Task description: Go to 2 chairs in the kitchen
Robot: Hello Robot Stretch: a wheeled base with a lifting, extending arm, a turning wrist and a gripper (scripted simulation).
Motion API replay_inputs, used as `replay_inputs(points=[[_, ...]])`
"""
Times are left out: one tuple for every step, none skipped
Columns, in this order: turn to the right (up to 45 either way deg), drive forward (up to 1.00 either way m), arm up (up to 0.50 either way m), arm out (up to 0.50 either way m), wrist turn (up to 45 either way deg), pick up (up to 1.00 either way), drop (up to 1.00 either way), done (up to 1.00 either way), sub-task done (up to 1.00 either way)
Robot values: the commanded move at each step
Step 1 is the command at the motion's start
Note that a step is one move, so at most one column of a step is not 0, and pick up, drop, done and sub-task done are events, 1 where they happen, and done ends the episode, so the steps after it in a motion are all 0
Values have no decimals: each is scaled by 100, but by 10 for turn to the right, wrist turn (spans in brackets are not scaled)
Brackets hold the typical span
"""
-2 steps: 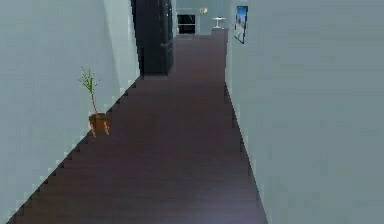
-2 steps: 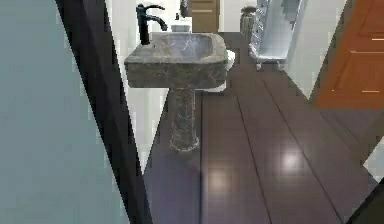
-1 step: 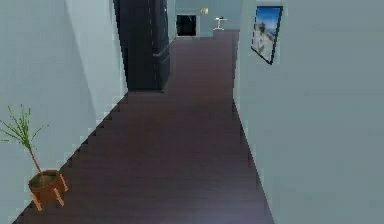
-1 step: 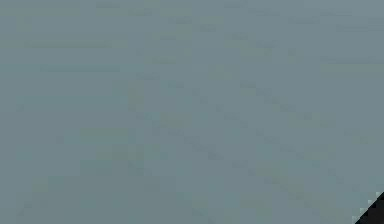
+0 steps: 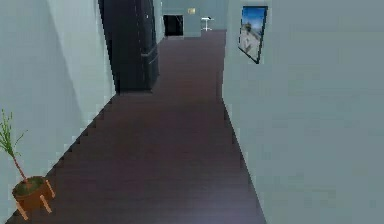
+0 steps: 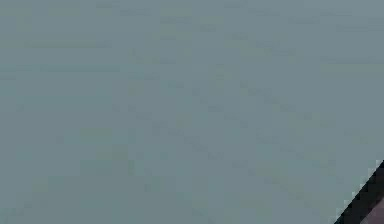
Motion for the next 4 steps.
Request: replay_inputs(points=[[0, 100, 0, 0, 0, 0, 0, 0, 0], [0, 100, 0, 0, 0, 0, 0, 0, 0], [0, 100, 0, 0, 0, 0, 0, 0, 0], [0, 50, 0, 0, 0, 0, 0, 0, 0]])
